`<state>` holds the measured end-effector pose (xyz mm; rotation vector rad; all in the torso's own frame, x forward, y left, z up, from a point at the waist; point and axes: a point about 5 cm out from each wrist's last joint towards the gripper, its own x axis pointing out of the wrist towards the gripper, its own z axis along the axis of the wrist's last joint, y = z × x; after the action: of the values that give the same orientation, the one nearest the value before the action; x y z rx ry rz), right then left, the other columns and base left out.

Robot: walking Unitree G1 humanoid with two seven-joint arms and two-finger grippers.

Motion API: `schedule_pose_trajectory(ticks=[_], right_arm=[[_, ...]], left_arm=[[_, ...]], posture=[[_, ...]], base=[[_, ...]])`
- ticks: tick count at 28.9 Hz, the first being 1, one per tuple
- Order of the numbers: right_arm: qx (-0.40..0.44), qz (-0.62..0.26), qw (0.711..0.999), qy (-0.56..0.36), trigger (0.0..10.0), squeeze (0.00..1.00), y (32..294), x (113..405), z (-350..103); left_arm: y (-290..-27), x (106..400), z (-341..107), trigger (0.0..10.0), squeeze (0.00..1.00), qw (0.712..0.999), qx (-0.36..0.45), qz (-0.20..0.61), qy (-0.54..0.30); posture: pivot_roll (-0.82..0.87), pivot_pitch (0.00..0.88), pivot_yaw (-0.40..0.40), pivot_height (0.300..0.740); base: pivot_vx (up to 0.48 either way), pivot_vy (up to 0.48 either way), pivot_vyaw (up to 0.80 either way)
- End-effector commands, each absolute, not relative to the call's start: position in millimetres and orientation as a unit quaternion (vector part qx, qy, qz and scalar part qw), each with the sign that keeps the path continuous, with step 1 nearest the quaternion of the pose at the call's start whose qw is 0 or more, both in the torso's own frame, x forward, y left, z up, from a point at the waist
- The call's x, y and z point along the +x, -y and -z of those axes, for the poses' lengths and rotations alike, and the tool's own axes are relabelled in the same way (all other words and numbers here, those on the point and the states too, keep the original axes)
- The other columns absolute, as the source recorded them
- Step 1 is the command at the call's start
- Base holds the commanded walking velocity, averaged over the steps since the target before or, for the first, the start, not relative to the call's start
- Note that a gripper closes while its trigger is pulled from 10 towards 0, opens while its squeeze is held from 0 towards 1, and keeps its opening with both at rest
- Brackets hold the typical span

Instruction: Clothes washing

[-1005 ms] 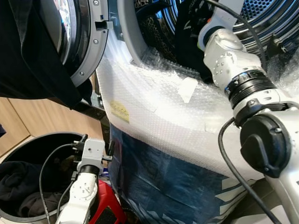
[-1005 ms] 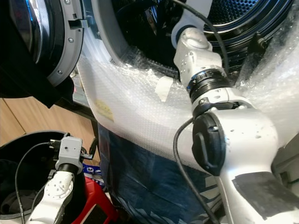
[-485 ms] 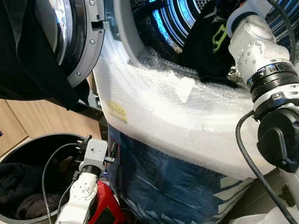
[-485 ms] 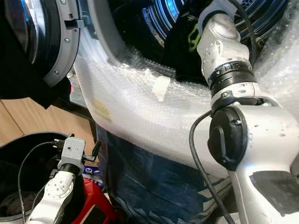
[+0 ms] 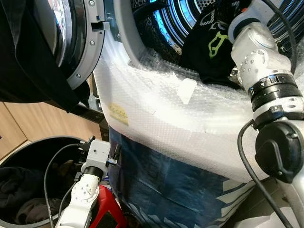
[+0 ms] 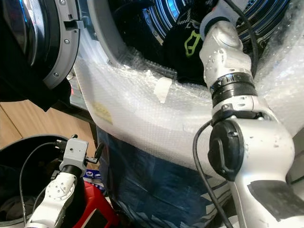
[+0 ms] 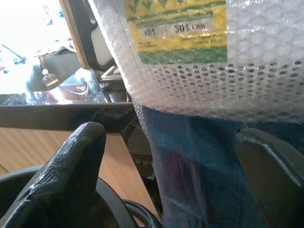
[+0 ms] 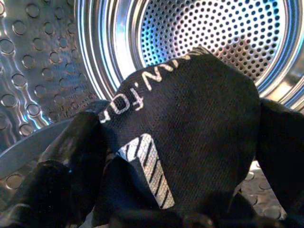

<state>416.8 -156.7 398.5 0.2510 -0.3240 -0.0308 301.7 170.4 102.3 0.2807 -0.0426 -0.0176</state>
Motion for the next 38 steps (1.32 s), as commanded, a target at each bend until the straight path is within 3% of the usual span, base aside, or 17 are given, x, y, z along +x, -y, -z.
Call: schedule_pose_trajectory(ticks=[1, 5, 10, 11, 13, 14, 22, 24, 29, 33, 38], right_arm=[[0.123, -0.007, 0.978, 0.167, 10.0, 1.00, 155.1, 414.6, -402.7], [0.139, -0.028, 0.976, 0.164, 10.0, 1.00, 147.8, 415.0, -402.1], [0.138, 0.002, 0.948, 0.288, 10.0, 1.00, 158.0, 396.1, -450.7], [0.132, -0.011, 0.945, 0.299, 10.0, 0.66, 154.8, 393.4, -455.1], [0.128, -0.021, 0.943, 0.306, 10.0, 0.66, 152.4, 391.4, -458.1], [0.118, -0.033, 0.944, 0.306, 10.0, 0.00, 147.8, 391.3, -455.1], [0.116, -0.045, 0.957, 0.262, 10.0, 0.00, 145.2, 400.3, -423.6], [0.093, -0.088, 0.943, 0.307, 10.0, 0.00, 139.4, 388.1, -423.8], [0.086, -0.145, 0.934, 0.314, 10.0, 0.00, 137.5, 362.2, -403.3], [0.095, -0.218, 0.910, 0.338, 10.0, 0.00, 138.0, 342.5, -402.1], [0.066, -0.268, 0.915, 0.296, 10.0, 0.00, 129.8, 332.4, -375.1]], left_arm=[[-170.0, 302.5, -106.7, 10.0, 0.00, 0.990, 0.135, 0.012, 0.026], [-167.5, 302.9, -104.8, 10.0, 0.00, 0.990, 0.135, 0.018, 0.024], [-166.7, 308.1, -110.8, 10.0, 0.00, 0.991, 0.130, 0.011, 0.035], [-167.4, 307.5, -111.1, 10.0, 0.00, 0.991, 0.130, 0.008, 0.035], [-167.9, 307.0, -111.2, 10.0, 0.00, 0.991, 0.129, 0.006, 0.035], [-168.3, 305.4, -110.4, 10.0, 0.00, 0.991, 0.130, 0.004, 0.034], [-166.0, 304.0, -108.4, 10.0, 0.00, 0.991, 0.130, 0.011, 0.030], [-166.8, 303.7, -109.0, 10.0, 0.00, 0.991, 0.130, 0.009, 0.031], [-173.9, 301.8, -106.0, 10.0, 0.00, 0.991, 0.131, -0.003, 0.026], [-173.1, 302.3, -105.2, 10.0, 0.00, 0.990, 0.138, 0.007, 0.026], [-171.0, 302.2, -105.2, 10.0, 0.00, 0.990, 0.137, 0.011, 0.026]], posture=[[-0.05, 0.000, -0.039, 0.740], [-0.06, 0.000, -0.037, 0.740], [-0.05, 0.000, -0.042, 0.740], [-0.05, 0.000, -0.046, 0.740], [-0.05, 0.000, -0.046, 0.740], [-0.05, 0.000, -0.048, 0.740], [-0.05, 0.003, -0.048, 0.740], [-0.05, 0.001, -0.048, 0.740], [-0.08, 0.000, -0.034, 0.740], [-0.07, 0.000, -0.031, 0.740], [-0.07, 0.000, -0.028, 0.740]], base=[[0.000, 0.000, 0.00], [0.000, 0.000, 0.00], [0.000, 0.000, 0.00], [0.000, 0.000, 0.00], [0.000, 0.000, 0.00], [0.000, 0.000, 0.00], [0.000, 0.000, 0.00], [0.000, 0.000, 0.00], [0.000, 0.000, 0.00], [0.000, 0.000, 0.00], [0.000, 0.000, 0.00]])
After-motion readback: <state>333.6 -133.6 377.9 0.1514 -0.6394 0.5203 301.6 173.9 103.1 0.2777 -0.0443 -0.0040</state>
